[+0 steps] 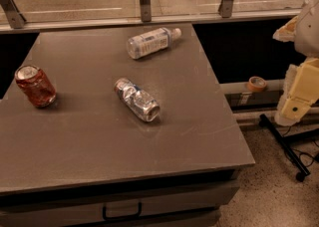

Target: Place redbull can upright

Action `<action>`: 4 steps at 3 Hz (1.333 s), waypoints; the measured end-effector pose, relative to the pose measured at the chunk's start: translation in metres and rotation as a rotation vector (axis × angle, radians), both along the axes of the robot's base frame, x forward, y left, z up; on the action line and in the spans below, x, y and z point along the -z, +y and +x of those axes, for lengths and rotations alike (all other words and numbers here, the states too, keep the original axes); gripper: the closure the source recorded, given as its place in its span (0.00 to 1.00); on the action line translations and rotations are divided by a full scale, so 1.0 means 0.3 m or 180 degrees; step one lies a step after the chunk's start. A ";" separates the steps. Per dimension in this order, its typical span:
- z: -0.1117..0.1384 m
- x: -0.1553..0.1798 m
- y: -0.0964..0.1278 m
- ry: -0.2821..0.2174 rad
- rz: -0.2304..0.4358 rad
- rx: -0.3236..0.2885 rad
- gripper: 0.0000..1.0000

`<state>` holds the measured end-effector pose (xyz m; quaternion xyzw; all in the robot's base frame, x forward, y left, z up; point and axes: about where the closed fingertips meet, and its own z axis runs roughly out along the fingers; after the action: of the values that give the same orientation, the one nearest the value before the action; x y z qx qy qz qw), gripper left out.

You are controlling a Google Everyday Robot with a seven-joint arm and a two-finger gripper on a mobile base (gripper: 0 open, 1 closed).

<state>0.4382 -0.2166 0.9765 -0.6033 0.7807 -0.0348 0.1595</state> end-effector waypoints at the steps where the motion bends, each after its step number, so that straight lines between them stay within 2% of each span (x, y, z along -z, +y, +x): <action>1: 0.000 0.000 0.000 0.0000 0.0000 0.0000 0.00; 2: 0.003 -0.007 0.015 -0.0012 0.0073 0.0075 0.00; 3: 0.007 -0.009 0.069 0.0007 0.0254 0.0246 0.00; 4: 0.026 0.014 0.226 0.0093 0.0552 0.0449 0.00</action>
Offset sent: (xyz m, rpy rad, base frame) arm 0.0019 0.0103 -0.0001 0.0578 0.0140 -0.0592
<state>0.4458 -0.1489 0.9723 -0.5312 0.8235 0.0306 0.1968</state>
